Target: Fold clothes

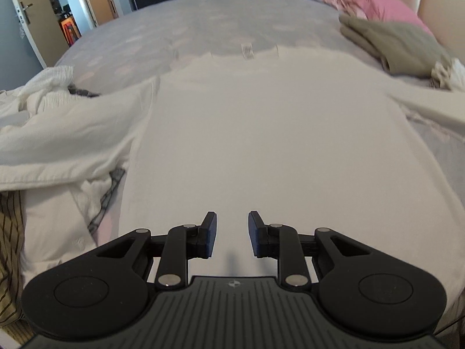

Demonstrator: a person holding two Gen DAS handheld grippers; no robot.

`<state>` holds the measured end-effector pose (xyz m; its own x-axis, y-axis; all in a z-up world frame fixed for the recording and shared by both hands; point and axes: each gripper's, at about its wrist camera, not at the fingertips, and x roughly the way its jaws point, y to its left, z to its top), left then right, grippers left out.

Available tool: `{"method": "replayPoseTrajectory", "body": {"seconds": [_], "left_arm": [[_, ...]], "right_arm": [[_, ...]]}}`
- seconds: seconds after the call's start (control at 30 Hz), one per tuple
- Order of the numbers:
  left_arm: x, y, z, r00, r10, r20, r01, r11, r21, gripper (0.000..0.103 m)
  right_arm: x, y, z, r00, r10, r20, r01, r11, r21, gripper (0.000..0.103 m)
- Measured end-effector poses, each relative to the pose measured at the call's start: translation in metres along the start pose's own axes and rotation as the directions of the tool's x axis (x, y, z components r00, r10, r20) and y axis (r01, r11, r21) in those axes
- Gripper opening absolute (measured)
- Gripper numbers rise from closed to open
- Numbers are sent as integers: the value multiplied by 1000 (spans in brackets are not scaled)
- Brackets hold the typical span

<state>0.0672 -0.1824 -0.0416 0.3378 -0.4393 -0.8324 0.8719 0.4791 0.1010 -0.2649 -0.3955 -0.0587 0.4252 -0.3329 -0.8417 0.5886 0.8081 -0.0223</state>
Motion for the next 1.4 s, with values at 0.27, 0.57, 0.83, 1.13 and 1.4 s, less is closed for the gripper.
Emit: {"method": "replayPoseTrajectory", "body": {"seconds": [0.27, 0.57, 0.83, 1.13, 1.4], "left_arm": [[13, -1, 27, 999, -4, 48, 7, 999, -45, 22], [35, -5, 42, 999, 29, 32, -27, 998, -55, 27], [53, -9, 45, 998, 55, 3, -55, 998, -35, 33], [64, -15, 45, 998, 68, -9, -68, 998, 6, 36], [67, -21, 44, 997, 73, -11, -73, 997, 29, 36]], "right_arm": [[-37, -129, 28, 945, -249, 210, 168, 925, 340, 28], [-24, -220, 8, 897, -424, 122, 301, 790, 534, 28], [-10, -254, -8, 891, -445, 95, 291, 718, 633, 30], [13, -274, -7, 886, -460, 53, 324, 698, 638, 30], [14, -276, -7, 901, -429, 64, 300, 722, 624, 4]]}}
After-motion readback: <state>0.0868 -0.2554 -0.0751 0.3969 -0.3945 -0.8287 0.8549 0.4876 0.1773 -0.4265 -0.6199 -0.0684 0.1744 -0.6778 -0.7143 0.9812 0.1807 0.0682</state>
